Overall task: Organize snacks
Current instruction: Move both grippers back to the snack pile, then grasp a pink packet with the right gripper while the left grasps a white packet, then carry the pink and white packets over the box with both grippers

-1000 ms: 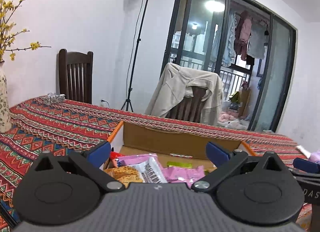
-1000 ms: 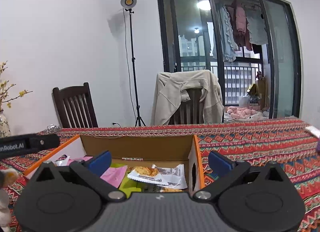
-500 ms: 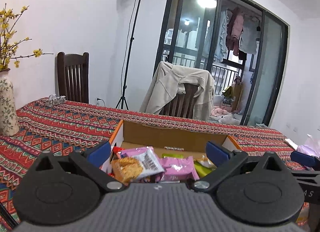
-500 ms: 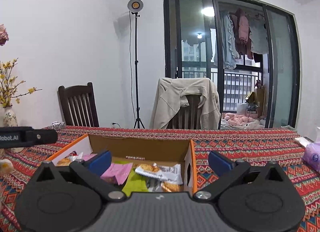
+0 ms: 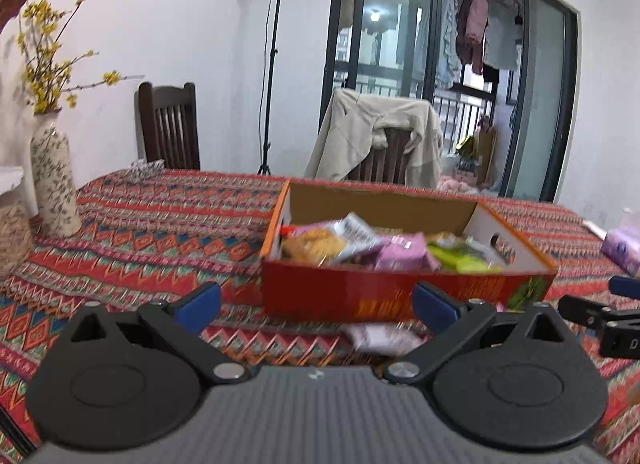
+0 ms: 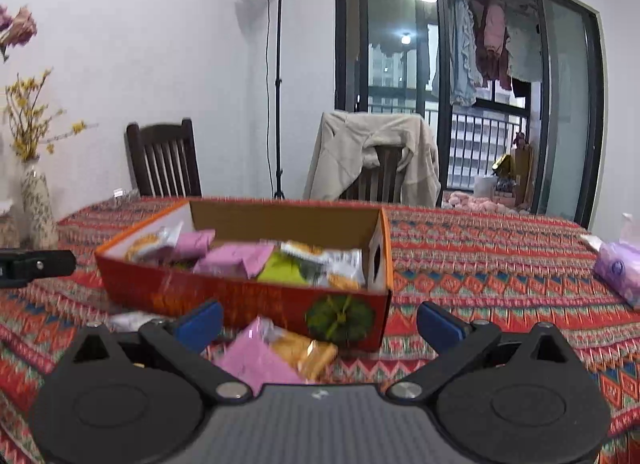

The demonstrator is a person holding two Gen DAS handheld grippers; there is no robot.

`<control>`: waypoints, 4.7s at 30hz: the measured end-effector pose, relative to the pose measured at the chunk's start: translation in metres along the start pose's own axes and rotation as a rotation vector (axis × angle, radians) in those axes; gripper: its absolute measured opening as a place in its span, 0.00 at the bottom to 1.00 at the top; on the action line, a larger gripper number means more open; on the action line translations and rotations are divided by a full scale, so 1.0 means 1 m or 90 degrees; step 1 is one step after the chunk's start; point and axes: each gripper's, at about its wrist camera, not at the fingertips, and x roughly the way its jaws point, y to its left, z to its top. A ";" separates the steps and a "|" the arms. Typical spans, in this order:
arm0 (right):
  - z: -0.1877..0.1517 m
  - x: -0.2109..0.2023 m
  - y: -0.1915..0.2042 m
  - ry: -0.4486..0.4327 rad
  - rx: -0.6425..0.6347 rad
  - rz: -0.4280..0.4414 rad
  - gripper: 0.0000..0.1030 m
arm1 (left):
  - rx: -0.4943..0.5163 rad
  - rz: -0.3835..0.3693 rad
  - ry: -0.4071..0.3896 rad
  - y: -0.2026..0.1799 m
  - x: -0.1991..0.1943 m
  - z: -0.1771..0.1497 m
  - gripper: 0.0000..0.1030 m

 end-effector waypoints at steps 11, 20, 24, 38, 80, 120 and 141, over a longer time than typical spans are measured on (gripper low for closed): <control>-0.028 0.015 0.015 0.074 -0.058 -0.011 1.00 | 0.006 0.027 0.012 0.019 0.007 -0.039 1.00; -0.034 0.031 0.043 0.100 -0.215 -0.008 1.00 | -0.011 0.015 0.030 0.023 0.014 -0.042 1.00; -0.035 0.042 0.057 0.103 -0.279 -0.004 1.00 | -0.016 0.018 0.029 0.024 0.014 -0.042 1.00; -0.043 0.038 0.066 0.070 -0.296 0.043 0.60 | -0.028 0.018 0.043 0.027 0.018 -0.041 1.00; -0.037 0.020 -0.054 0.013 0.151 -0.034 0.59 | 0.068 0.021 0.166 -0.048 0.076 0.013 1.00; -0.042 0.013 -0.066 -0.014 0.196 -0.017 0.59 | 0.025 -0.003 0.198 -0.061 0.069 0.016 0.49; 0.022 0.008 -0.022 -0.106 0.075 -0.004 0.59 | 0.007 -0.019 0.065 -0.070 0.063 0.062 0.49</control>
